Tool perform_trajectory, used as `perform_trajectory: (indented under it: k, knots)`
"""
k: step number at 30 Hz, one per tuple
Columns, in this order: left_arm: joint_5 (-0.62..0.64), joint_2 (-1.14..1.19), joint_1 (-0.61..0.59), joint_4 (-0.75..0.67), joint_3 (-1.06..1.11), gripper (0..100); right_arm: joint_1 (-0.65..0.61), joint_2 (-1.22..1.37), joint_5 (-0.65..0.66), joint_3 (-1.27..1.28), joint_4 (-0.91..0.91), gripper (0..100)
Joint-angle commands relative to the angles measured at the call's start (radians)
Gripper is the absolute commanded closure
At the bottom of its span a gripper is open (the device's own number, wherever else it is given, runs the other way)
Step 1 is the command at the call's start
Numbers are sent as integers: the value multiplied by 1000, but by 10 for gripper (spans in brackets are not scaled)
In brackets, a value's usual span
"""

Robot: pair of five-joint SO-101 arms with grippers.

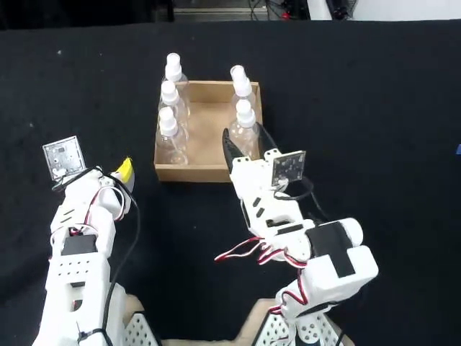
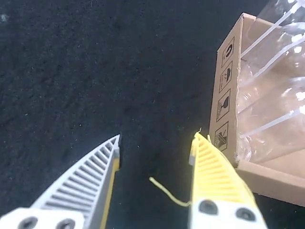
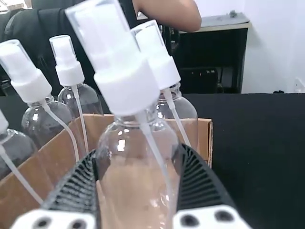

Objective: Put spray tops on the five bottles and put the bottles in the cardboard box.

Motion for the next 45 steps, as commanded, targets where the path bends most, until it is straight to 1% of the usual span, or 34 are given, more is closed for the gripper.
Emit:
perform_trajectory:
  k: [1,5,10,12,33,35,40,45]
  knots:
    - [12,-15,-8,-23,-13,780,-6,12,-2,-41,-28,985]
    - [12,-15,-8,-23,-13,780,-8,13,-2,-41,-28,966]
    - [12,-15,-7,-23,-13,780,-12,13,-3,-38,-28,808]
    - [12,-15,-7,-23,-13,780,-12,13,-3,-38,-26,782]
    - [12,-15,-8,-23,-13,780,-8,8,-3,-35,-31,780]
    - [12,-15,-8,-23,-13,780,-6,7,-3,-33,-34,802]
    - [12,-15,-8,-23,-15,780,-6,5,-2,-33,-37,909]
    - [12,-15,-8,-23,-15,780,-6,5,-2,-33,-54,925]
